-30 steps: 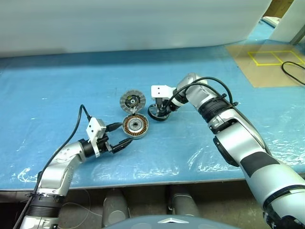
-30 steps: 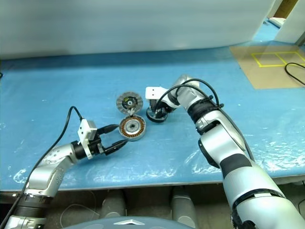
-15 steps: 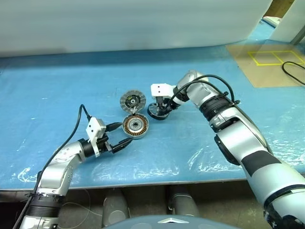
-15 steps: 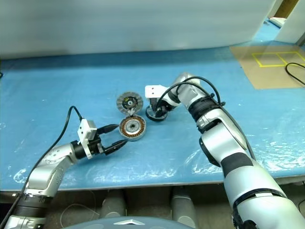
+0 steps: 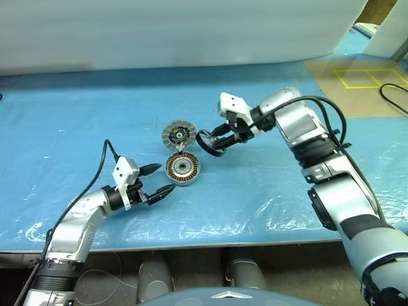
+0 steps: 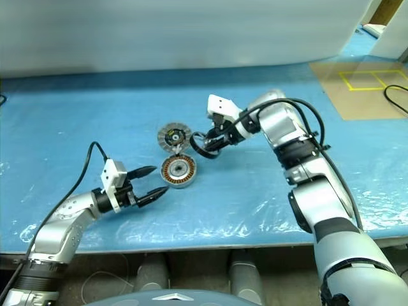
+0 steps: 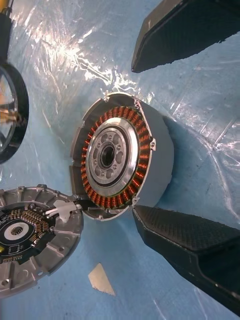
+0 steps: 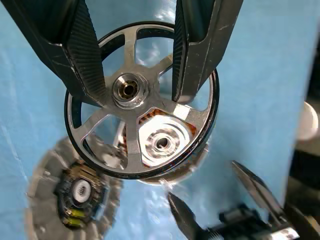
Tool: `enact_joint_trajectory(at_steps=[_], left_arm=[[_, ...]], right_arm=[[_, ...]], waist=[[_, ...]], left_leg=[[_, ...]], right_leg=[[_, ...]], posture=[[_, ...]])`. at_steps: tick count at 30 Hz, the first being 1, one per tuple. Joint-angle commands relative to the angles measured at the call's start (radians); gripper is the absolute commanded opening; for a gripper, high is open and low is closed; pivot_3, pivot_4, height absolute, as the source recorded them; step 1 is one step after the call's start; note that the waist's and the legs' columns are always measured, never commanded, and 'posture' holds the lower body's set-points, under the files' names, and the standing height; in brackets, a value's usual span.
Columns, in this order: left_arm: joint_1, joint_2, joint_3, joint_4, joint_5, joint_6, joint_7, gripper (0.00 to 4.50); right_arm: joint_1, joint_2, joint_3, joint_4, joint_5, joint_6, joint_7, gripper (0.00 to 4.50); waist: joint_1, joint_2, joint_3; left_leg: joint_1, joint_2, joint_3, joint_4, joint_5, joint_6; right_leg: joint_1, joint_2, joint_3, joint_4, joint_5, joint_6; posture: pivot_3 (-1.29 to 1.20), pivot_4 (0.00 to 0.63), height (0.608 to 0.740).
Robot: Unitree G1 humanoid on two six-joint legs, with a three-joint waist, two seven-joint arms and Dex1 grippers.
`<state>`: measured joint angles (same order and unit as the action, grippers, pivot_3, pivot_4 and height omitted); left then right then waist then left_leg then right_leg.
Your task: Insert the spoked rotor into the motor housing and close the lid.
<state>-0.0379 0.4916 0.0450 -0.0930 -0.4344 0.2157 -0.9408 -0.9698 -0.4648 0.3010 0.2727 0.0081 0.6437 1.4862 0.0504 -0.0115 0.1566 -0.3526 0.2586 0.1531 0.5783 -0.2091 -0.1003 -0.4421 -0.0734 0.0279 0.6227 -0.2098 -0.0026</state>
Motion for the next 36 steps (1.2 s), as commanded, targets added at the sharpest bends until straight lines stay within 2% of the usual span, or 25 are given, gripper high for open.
enact_joint_trajectory(at_steps=[1,4,7,17,36], left_arm=[[-0.006,0.006,0.023,-0.029,-0.034,-0.010,-0.019,4.50],[-0.007,0.008,0.024,-0.027,-0.038,-0.012,-0.023,4.50],[-0.013,0.002,0.023,-0.021,-0.040,-0.020,-0.024,4.50],[-0.025,0.000,0.020,-0.009,-0.037,-0.023,-0.021,4.50],[0.008,0.011,0.050,-0.007,-0.032,-0.042,-0.016,4.50]], right_arm=[[0.047,0.011,-0.085,-0.157,0.126,0.077,-0.031,1.64],[0.105,0.035,-0.120,-0.221,0.177,0.116,-0.109,1.64],[0.163,0.070,-0.125,-0.254,0.188,0.077,-0.203,1.64],[0.220,0.165,-0.107,-0.215,0.202,0.001,-0.384,1.64],[0.288,0.180,-0.053,-0.130,0.201,-0.049,-0.451,1.64]], waist=[[-0.003,0.000,0.000],[-0.004,0.000,0.000],[-0.003,0.000,0.000],[-0.005,0.000,0.000],[-0.005,0.000,0.000]], left_leg=[[0.001,0.000,0.000,0.000,0.000,0.000],[0.002,0.000,0.000,0.000,0.000,0.000],[0.002,0.000,0.000,0.000,0.000,-0.001],[0.002,0.000,0.000,0.000,0.000,-0.001],[0.002,0.000,0.000,-0.001,0.000,-0.001]], right_leg=[[0.000,0.000,0.000,0.000,0.000,0.000],[0.000,0.000,0.001,0.001,0.000,0.000],[0.001,0.000,0.001,0.000,0.000,0.000],[0.001,0.000,0.001,-0.001,0.000,0.000],[0.001,0.000,0.001,-0.002,0.000,0.000]], posture=[[0.00,0.150,0.740],[0.00,0.150,0.740],[0.00,0.150,0.740],[0.00,0.150,0.740],[0.00,0.150,0.740]])
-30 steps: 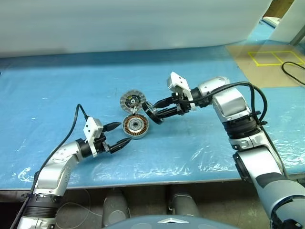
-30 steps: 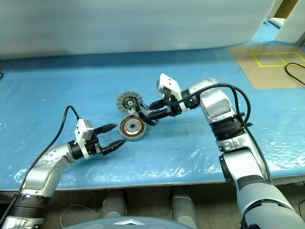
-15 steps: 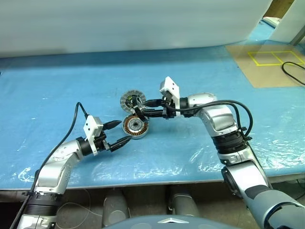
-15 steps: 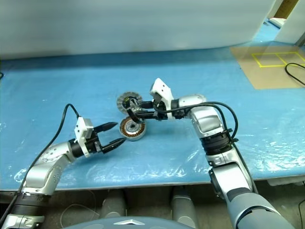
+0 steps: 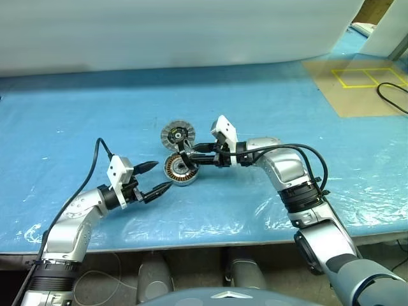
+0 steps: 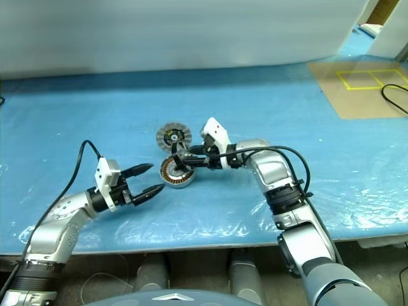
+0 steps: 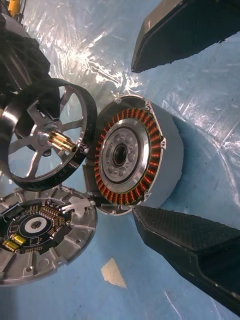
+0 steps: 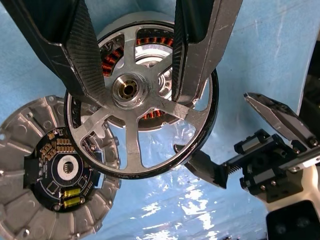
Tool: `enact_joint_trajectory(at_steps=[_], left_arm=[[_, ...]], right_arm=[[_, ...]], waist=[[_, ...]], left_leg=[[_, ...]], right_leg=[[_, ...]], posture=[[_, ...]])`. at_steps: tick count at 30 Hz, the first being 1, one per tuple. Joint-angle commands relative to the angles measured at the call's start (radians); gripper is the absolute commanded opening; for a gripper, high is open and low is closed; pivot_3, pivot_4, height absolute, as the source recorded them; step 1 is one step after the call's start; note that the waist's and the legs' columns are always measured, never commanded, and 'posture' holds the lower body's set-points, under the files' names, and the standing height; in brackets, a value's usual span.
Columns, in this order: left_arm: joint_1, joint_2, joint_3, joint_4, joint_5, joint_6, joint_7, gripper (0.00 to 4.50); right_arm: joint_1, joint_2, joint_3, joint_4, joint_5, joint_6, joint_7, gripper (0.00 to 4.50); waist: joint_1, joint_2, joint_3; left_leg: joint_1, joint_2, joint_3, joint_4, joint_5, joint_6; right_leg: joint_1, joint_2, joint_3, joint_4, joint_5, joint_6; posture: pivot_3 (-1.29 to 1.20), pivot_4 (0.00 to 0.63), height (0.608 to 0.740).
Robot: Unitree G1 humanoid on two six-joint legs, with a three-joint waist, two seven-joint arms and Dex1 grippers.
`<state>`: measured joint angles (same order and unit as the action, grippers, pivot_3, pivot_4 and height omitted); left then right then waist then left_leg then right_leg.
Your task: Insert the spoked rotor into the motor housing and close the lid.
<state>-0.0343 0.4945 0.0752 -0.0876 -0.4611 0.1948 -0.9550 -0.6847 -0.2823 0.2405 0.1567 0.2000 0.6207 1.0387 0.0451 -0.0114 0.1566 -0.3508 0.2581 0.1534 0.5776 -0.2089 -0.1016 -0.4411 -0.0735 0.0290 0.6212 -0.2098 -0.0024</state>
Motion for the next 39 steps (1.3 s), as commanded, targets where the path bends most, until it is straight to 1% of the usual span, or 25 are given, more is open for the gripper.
enact_joint_trajectory(at_steps=[1,12,27,29,30,34,36,39], left_arm=[[0.005,0.008,0.021,-0.012,-0.005,-0.022,-0.001,4.50],[0.004,0.016,0.027,-0.008,-0.004,-0.023,0.000,4.50],[0.001,0.020,0.024,-0.006,-0.001,-0.023,0.002,4.50],[0.000,0.020,0.023,-0.005,0.000,-0.022,0.003,4.50],[-0.001,0.020,0.023,-0.005,0.000,-0.022,0.003,4.50],[-0.002,0.020,0.022,-0.005,0.000,-0.021,0.004,4.50],[-0.001,0.021,0.022,-0.006,0.000,-0.020,0.004,4.50],[-0.001,0.021,0.021,-0.007,0.000,-0.018,0.003,4.50]], right_arm=[[0.006,-0.005,0.013,-0.014,0.006,-0.028,-0.003,1.64],[0.030,-0.046,0.067,-0.015,-0.009,-0.048,0.014,1.64],[0.005,-0.042,0.064,0.002,-0.009,-0.057,-0.004,1.64],[0.004,-0.043,0.066,0.001,-0.007,-0.054,0.001,2.35],[0.004,-0.043,0.067,0.001,-0.006,-0.053,0.002,2.56],[-0.005,-0.041,0.057,0.009,-0.010,-0.062,-0.012,3.87],[-0.016,-0.043,0.046,0.015,-0.003,-0.060,-0.011,4.45],[-0.025,-0.048,0.038,0.019,0.005,-0.057,-0.004,4.45]], waist=[[0.000,0.000,0.000],[0.000,0.000,0.000],[0.000,0.000,0.000],[0.000,0.000,0.000],[0.000,0.000,0.000],[0.000,0.000,0.000],[0.000,0.000,0.000],[-0.001,0.000,0.000]], left_leg=[[0.000,0.000,0.000,0.000,0.000,0.000],[0.001,0.000,0.000,0.000,0.000,0.000],[0.001,0.000,0.000,0.000,0.000,0.000],[0.001,0.000,0.000,0.000,0.000,0.000],[0.001,0.000,0.000,0.000,0.000,0.000],[0.001,0.000,0.000,0.000,0.000,0.000],[0.001,0.000,0.000,0.000,0.000,0.000],[0.001,0.000,0.000,0.000,0.000,0.000]], right_leg=[[0.000,0.000,0.000,0.000,0.000,0.000],[0.002,0.000,0.000,0.000,0.000,0.000],[0.002,0.000,0.000,0.000,0.000,0.000],[0.002,0.000,0.000,0.000,0.000,0.000],[0.002,0.000,0.000,0.000,0.000,0.000],[0.001,0.000,0.000,-0.001,0.000,0.000],[0.001,0.000,0.000,-0.001,0.000,0.000],[0.001,0.000,0.000,-0.001,0.000,0.000]], posture=[[0.00,0.150,0.740],[0.00,0.150,0.740],[0.00,0.150,0.740],[0.00,0.150,0.740],[0.00,0.150,0.740],[0.00,0.150,0.740],[0.00,0.150,0.740],[0.00,0.150,0.740]])
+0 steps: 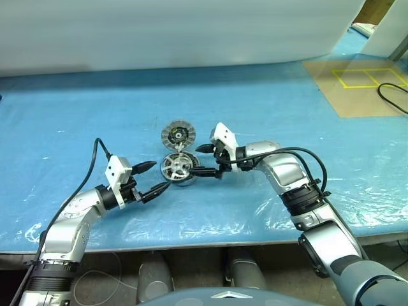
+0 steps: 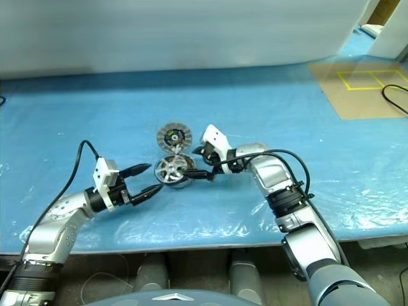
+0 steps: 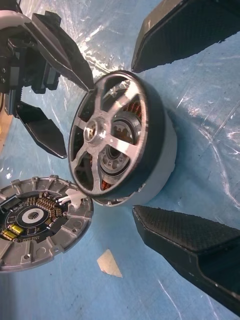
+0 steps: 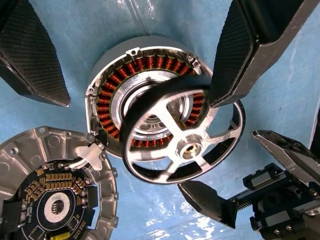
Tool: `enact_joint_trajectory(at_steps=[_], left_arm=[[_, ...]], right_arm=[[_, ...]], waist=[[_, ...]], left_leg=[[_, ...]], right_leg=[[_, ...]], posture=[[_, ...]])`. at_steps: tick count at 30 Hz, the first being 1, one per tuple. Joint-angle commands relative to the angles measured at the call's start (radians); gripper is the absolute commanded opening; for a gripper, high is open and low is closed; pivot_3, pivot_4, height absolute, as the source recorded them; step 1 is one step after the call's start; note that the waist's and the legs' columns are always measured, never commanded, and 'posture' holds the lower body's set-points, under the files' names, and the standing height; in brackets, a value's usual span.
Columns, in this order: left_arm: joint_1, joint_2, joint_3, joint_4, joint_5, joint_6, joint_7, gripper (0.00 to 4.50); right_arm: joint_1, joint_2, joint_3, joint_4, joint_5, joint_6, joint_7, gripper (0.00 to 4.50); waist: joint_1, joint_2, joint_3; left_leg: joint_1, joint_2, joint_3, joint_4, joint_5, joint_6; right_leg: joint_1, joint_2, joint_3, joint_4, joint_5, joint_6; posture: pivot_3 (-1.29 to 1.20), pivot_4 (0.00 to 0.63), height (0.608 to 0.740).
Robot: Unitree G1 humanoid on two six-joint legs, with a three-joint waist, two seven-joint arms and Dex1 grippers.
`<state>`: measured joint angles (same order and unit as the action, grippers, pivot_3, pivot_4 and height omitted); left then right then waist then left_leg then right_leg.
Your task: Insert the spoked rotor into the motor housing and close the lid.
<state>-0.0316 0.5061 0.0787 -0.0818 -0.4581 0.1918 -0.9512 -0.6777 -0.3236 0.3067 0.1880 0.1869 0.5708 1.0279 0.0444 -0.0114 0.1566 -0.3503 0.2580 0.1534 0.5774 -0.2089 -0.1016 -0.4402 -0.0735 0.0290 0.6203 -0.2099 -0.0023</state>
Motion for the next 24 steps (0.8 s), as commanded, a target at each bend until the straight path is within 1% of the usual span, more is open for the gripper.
enact_joint_trajectory(at_steps=[1,14,24], left_arm=[[-0.004,0.010,0.017,-0.013,-0.003,-0.014,0.000,4.50],[-0.004,0.009,0.018,-0.013,-0.005,-0.013,0.000,4.50],[-0.031,0.006,0.041,0.001,0.001,-0.042,0.022,4.50]], right_arm=[[-0.034,-0.008,-0.029,-0.012,0.019,-0.009,0.007,4.45],[-0.058,0.036,-0.095,0.001,0.056,-0.024,-0.029,4.45],[-0.081,0.070,-0.147,0.032,0.067,-0.085,-0.077,4.45]], waist=[[-0.001,0.000,0.000],[0.000,0.000,0.000],[0.000,0.000,0.000]], left_leg=[[0.000,0.000,0.000,0.000,0.000,0.000],[0.000,0.000,0.000,0.000,0.000,0.000],[0.000,0.000,0.000,0.000,0.000,0.000]], right_leg=[[0.000,0.000,0.000,0.000,0.000,0.000],[0.000,0.000,0.000,0.000,0.000,0.000],[0.000,0.000,0.000,0.000,0.000,0.000]], posture=[[0.00,0.150,0.740],[0.00,0.150,0.740],[0.00,0.150,0.740]])
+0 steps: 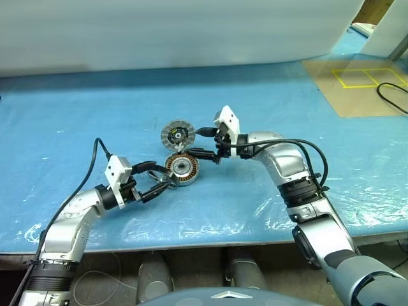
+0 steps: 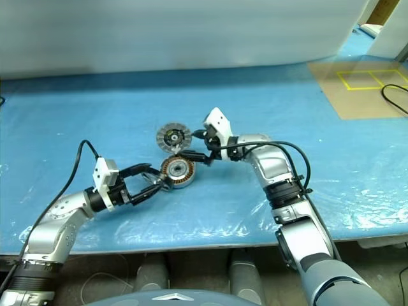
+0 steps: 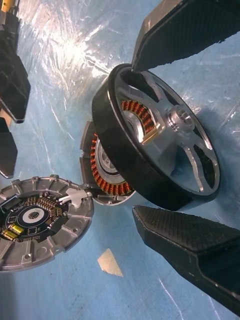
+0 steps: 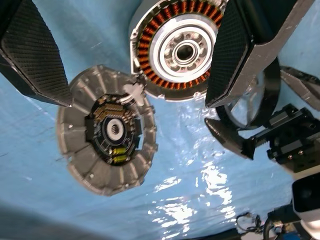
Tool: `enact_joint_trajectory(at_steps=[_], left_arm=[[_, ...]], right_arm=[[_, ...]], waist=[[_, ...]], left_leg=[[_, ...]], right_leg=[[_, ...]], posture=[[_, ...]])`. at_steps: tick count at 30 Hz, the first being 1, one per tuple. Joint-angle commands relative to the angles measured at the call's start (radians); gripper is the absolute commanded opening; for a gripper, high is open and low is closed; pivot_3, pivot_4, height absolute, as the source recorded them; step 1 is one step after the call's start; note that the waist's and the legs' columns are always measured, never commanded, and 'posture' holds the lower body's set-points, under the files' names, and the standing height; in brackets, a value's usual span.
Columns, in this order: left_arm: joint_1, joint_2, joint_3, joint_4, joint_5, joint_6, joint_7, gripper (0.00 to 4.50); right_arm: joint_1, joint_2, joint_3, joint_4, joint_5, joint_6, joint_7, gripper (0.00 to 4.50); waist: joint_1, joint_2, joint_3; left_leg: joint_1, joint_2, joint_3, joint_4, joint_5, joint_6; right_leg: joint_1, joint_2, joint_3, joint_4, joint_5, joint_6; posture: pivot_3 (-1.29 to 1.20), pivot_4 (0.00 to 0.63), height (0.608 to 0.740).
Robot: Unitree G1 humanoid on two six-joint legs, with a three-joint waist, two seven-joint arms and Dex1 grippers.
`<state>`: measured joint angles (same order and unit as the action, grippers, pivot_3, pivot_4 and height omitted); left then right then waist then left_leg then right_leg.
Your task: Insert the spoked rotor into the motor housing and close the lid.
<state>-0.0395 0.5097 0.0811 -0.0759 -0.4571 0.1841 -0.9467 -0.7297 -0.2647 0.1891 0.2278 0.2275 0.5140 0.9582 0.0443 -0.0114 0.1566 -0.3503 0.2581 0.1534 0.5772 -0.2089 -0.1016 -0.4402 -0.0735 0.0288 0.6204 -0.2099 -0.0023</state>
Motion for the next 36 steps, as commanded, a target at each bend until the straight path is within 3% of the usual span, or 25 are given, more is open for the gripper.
enact_joint_trajectory(at_steps=[1,13,24,36], left_arm=[[-0.029,0.003,0.045,0.002,0.005,-0.046,0.024,4.50],[-0.070,0.030,0.111,0.069,0.030,-0.126,0.051,4.50],[-0.021,0.080,0.113,-0.030,-0.060,0.044,0.031,4.50],[-0.024,0.086,0.087,-0.021,-0.059,0.086,-0.004,4.50]], right_arm=[[-0.028,0.011,-0.029,-0.010,0.028,-0.028,-0.005,4.45],[-0.021,-0.004,-0.030,-0.017,0.039,-0.031,0.020,4.45],[-0.012,-0.017,-0.032,-0.014,0.038,-0.035,0.028,4.45],[-0.014,-0.045,-0.035,0.000,0.035,-0.047,0.044,4.45]], waist=[[0.000,0.000,0.000],[0.000,0.000,0.000],[0.000,0.000,0.000],[0.000,0.000,0.000]], left_leg=[[0.000,0.000,0.000,0.000,0.000,0.000],[0.000,0.000,0.000,0.000,0.000,0.000],[0.000,0.000,0.000,0.000,0.000,0.000],[0.000,0.000,0.000,0.000,0.000,0.000]], right_leg=[[0.000,0.000,0.000,0.000,0.000,0.000],[0.000,0.000,0.000,0.000,0.000,0.000],[0.000,0.000,0.000,0.000,0.000,0.000],[0.000,0.000,0.000,0.000,0.000,0.000]], posture=[[0.00,0.150,0.740],[0.00,0.150,0.740],[0.00,0.150,0.740],[0.00,0.150,0.740]])
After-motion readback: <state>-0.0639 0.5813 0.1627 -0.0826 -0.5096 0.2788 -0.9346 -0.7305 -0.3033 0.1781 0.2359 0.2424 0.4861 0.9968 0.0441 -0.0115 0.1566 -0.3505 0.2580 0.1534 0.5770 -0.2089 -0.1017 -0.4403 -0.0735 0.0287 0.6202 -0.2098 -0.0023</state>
